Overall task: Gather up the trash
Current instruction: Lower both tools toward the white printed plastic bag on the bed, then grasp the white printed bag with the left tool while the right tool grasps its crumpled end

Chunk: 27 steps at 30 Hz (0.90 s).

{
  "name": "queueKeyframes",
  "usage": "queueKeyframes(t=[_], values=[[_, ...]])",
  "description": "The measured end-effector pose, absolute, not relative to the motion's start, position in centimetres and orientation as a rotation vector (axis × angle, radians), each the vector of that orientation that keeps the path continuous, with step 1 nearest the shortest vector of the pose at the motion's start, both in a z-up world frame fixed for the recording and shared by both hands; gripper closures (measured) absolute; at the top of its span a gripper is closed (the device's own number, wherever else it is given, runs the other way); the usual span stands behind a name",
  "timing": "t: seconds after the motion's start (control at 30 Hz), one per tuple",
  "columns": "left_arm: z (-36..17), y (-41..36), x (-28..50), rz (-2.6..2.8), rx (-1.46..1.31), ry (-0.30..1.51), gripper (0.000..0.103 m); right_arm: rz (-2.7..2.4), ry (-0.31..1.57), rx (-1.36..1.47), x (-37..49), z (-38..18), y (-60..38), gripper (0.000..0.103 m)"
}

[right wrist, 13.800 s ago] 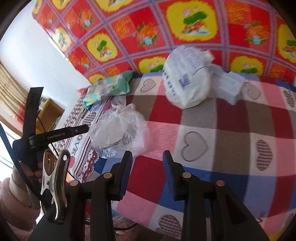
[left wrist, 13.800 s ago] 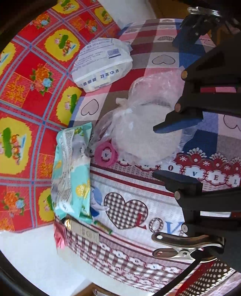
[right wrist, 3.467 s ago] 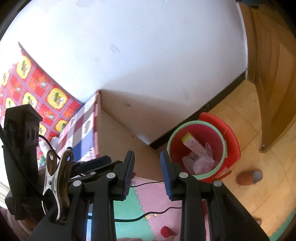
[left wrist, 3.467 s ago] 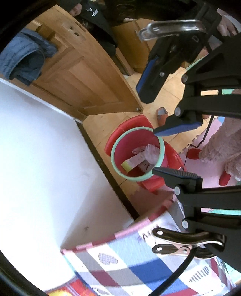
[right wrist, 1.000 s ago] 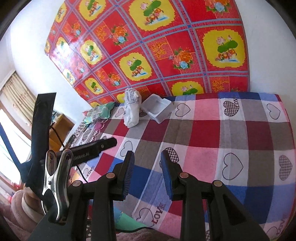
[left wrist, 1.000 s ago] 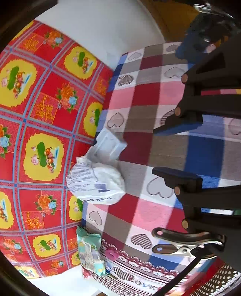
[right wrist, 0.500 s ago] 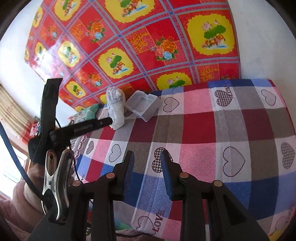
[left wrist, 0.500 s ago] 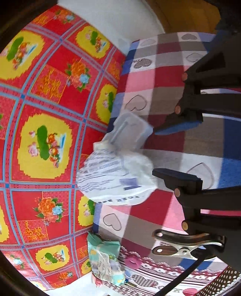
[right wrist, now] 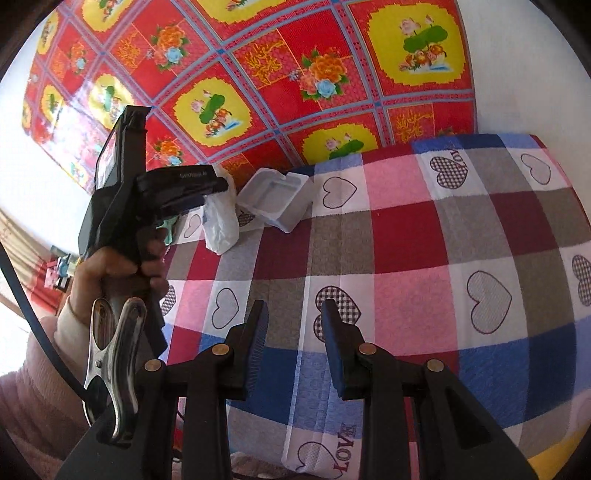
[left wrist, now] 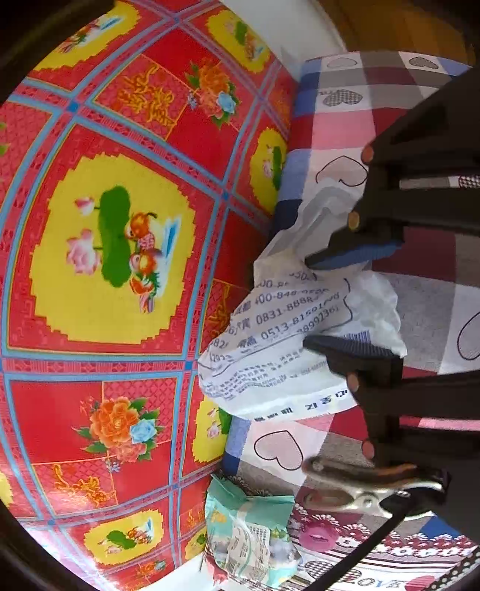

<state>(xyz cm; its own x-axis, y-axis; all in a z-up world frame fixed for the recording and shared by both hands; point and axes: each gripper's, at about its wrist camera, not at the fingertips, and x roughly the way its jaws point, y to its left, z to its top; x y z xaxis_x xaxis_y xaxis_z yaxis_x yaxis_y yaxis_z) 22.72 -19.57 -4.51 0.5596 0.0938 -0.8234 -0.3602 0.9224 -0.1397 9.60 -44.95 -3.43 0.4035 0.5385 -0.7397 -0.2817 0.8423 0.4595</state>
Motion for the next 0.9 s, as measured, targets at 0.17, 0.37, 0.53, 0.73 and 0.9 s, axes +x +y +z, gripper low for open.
queueKeyframes(t=[0.17, 0.37, 0.53, 0.73, 0.9], values=[[-4.4, -17.9, 20.9, 0.235, -0.365, 0.948, 0.085, 0.506, 1.04, 0.283, 9.6, -3.5, -44.2, 0.072], [-4.0, -14.3, 16.9, 0.289, -0.458, 0.933, 0.086, 0.532, 1.049, 0.278, 9.5, -3.7, -42.3, 0.072], [-4.1, -11.0, 13.4, 0.358, -0.524, 0.927, 0.086, 0.578, 1.057, 0.25, 9.4, -3.8, -39.9, 0.072], [-5.6, -7.0, 10.0, 0.443, -0.594, 0.955, 0.085, 0.648, 1.066, 0.189, 9.8, -3.4, -36.3, 0.072], [-6.3, -4.4, 8.0, 0.511, -0.586, 0.959, 0.065, 0.708, 1.078, 0.129, 10.3, -3.4, -32.8, 0.072]])
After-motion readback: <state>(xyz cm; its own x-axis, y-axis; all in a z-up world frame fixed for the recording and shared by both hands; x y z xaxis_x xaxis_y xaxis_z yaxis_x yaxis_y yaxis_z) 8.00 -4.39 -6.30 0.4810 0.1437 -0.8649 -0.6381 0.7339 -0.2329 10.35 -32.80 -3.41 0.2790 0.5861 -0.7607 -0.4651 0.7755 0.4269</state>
